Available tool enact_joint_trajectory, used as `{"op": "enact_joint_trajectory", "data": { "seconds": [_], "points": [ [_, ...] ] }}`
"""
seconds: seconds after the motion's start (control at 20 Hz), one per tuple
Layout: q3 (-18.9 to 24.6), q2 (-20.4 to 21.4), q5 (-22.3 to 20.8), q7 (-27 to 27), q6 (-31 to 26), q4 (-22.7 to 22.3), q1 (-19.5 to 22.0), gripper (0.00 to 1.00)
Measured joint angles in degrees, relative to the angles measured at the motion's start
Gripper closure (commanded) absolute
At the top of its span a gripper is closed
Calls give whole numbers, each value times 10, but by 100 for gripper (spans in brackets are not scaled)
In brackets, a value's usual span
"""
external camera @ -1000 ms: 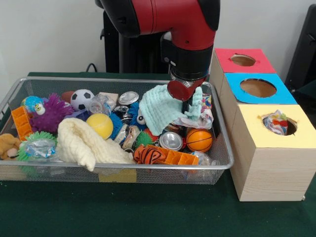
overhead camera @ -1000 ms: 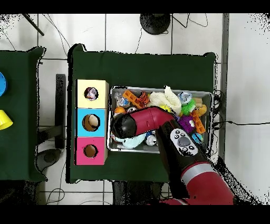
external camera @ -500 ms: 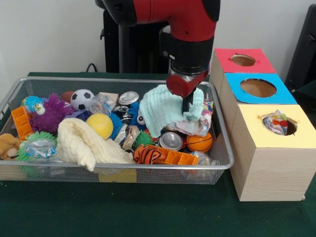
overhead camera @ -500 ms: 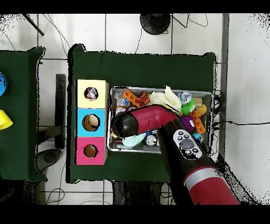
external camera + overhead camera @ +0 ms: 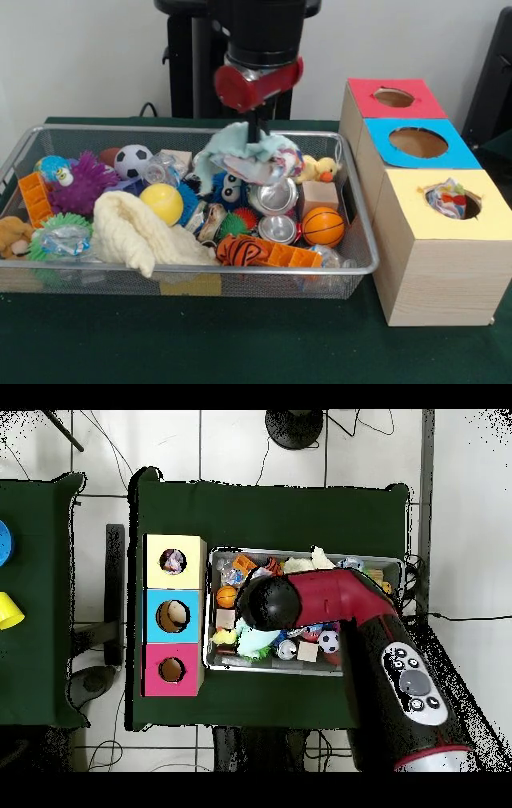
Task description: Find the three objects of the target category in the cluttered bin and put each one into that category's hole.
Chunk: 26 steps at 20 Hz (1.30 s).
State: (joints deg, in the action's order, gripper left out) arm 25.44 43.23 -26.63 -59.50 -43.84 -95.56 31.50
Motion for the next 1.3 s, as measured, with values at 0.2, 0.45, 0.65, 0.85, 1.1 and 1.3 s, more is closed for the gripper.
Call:
{"op": "enact_joint_trajectory", "data": {
  "seconds": [0.2,0.45,0.65,0.85,1.1,1.3],
  "points": [
    [20,5,-1,0,-13,17,35,100],
    [46,0,-16,0,-13,32,70,100],
    [77,-11,-37,0,3,41,95,100],
    [100,-15,-58,0,43,42,104,100],
    [128,-15,-95,0,128,42,103,100],
    [165,-24,-104,0,181,42,114,100]
  ]
}}
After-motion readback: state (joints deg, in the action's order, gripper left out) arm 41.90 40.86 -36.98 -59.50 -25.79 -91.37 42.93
